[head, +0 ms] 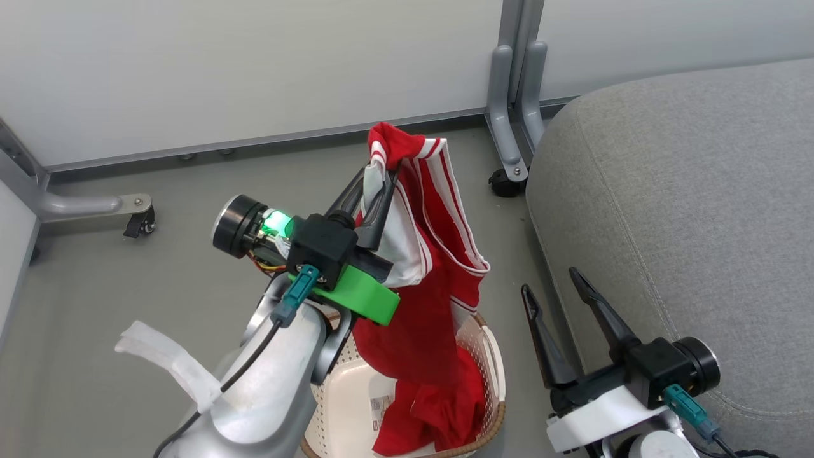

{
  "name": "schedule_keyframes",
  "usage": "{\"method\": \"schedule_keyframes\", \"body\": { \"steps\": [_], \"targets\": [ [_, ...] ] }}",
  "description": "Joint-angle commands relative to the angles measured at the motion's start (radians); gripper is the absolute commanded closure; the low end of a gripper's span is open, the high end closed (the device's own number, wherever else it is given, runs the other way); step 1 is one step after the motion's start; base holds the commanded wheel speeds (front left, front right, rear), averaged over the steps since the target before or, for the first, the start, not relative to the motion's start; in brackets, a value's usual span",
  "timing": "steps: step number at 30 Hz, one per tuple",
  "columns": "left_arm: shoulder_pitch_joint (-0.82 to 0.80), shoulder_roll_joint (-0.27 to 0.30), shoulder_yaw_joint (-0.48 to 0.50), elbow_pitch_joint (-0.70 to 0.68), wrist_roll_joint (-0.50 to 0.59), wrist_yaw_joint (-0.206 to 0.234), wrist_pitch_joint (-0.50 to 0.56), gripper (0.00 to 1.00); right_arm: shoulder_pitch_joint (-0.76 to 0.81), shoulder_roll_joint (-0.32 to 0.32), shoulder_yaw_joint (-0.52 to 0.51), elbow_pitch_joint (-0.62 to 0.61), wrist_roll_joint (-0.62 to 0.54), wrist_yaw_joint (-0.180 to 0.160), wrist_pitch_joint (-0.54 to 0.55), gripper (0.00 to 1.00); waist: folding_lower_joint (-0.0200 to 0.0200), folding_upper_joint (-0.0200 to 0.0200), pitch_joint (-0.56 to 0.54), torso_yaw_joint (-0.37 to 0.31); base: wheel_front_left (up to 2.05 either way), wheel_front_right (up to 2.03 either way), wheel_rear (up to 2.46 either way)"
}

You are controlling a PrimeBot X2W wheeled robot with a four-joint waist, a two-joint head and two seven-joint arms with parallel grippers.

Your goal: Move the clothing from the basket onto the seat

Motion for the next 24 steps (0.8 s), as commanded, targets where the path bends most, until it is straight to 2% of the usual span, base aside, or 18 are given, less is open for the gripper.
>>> {"method": "schedule_keyframes", "body": {
  "steps": [1, 8, 17, 24],
  "targets": [
    [-0.019, -0.002, -0.004, -0.008, 0.003, -0.007, -0.001, 1.00, -0.004, -0.003, 0.015, -0.010, 0.014, 0.000, -0.003, 0.00, 0.0001, 0.0000, 0.004, 0.002, 0.00, 0.00, 0.00],
    [-0.032, -0.018, -0.061, -0.027, -0.013, -0.033, 0.003, 1.00, -0.045, -0.027, 0.072, 0.001, 0.039, 0.000, -0.003, 0.00, 0.0001, 0.0000, 0.012, 0.019, 0.00, 0.00, 0.00],
    [-0.053, -0.028, -0.138, -0.109, -0.070, -0.042, 0.024, 1.00, -0.079, -0.066, 0.166, 0.116, 0.040, 0.000, -0.003, 0.00, 0.0001, 0.0000, 0.008, 0.058, 0.00, 0.00, 0.00],
    [-0.054, -0.030, -0.199, -0.172, -0.101, -0.019, 0.060, 1.00, -0.107, -0.044, 0.185, 0.180, 0.029, 0.000, -0.003, 0.00, 0.0001, 0.0000, 0.003, 0.076, 0.00, 0.00, 0.00]
  ]
}}
